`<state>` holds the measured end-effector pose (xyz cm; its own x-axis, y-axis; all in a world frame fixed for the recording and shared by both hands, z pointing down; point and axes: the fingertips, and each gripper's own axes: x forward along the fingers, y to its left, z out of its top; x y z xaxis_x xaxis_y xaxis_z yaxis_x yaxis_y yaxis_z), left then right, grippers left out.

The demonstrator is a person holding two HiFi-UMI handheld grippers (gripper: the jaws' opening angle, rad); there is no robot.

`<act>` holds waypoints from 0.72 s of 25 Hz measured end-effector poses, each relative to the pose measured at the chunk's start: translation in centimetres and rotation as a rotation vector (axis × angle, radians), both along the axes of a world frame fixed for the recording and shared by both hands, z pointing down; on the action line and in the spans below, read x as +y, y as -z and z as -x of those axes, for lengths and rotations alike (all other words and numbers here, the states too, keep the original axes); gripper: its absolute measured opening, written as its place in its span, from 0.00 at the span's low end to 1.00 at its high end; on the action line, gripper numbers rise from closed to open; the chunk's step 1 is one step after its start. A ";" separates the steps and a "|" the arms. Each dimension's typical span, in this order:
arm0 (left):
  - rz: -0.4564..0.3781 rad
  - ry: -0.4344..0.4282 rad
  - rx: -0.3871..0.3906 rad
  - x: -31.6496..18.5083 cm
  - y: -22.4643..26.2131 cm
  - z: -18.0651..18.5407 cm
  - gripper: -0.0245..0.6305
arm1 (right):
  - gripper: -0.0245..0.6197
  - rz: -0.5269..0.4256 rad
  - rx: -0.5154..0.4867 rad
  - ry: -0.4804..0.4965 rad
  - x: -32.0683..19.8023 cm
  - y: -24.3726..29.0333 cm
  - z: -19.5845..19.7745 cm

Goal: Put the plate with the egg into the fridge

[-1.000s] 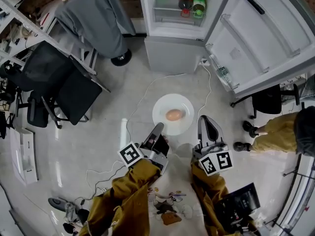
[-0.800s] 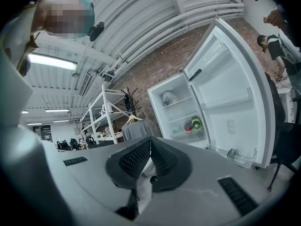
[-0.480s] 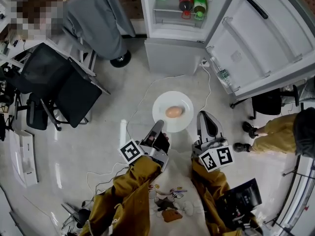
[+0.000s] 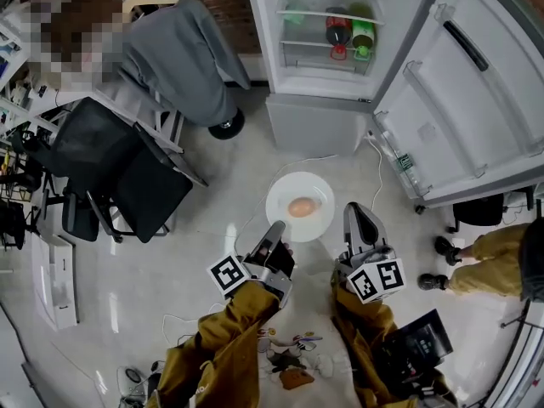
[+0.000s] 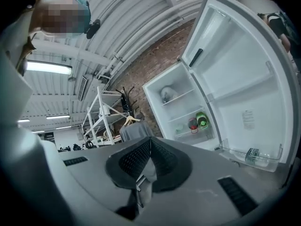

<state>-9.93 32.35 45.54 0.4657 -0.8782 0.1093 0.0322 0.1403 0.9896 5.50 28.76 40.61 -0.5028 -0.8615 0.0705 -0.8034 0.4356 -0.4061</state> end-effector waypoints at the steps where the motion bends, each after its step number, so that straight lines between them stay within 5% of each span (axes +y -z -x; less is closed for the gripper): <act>1: -0.002 0.001 -0.010 -1.0 0.0 0.4 0.07 | 0.05 -0.001 -0.001 0.003 -1.0 0.0 0.4; 18: 0.064 -0.055 -0.053 -23.3 -2.1 -1.2 0.07 | 0.05 0.074 0.002 -0.047 -22.1 -3.0 -1.9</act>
<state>-8.75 9.02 47.61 0.5052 -0.8418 0.1902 -0.0292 0.2035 0.9786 7.38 6.62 43.64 -0.4613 -0.8768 0.1357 -0.8234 0.3661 -0.4336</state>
